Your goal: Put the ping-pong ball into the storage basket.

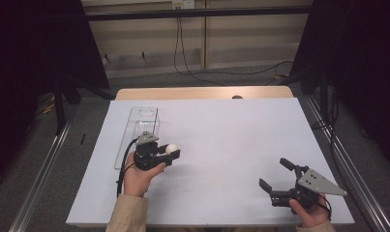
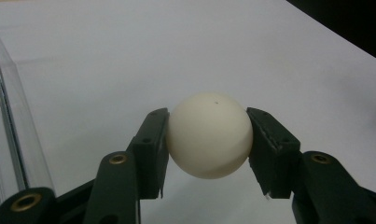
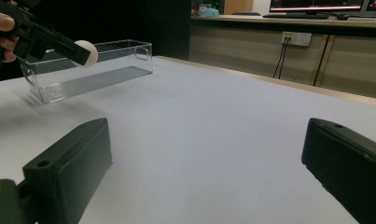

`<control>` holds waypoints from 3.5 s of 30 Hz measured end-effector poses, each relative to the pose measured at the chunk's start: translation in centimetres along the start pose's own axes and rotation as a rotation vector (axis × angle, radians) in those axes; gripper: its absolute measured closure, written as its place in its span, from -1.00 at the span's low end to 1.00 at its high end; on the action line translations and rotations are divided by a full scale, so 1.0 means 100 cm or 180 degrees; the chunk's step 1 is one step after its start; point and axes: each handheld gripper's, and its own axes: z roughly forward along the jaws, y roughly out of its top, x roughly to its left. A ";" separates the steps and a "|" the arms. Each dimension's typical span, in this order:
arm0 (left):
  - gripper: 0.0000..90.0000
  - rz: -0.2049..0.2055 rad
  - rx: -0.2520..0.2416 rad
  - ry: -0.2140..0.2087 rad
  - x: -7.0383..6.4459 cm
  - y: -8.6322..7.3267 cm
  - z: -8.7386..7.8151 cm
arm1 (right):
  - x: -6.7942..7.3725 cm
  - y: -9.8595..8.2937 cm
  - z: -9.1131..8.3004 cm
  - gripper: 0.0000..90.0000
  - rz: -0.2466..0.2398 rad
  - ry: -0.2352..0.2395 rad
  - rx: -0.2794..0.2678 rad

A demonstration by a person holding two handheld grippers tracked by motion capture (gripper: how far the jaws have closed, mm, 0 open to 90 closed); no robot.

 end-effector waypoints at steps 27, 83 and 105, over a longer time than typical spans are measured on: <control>0.14 0.0005 0.0035 -0.0012 0.004 0.002 -0.003 | 0.000 0.000 -0.001 -0.98 -0.0033 0.0022 0.0017; 0.14 -0.0031 -0.0002 0.0038 0.018 0.008 -0.021 | 0.000 -0.001 0.000 -0.97 0.0002 0.0022 0.0016; 0.14 -0.0069 -0.0019 0.0051 0.021 0.009 -0.025 | 0.001 0.000 -0.001 -0.97 0.0030 0.0034 0.0010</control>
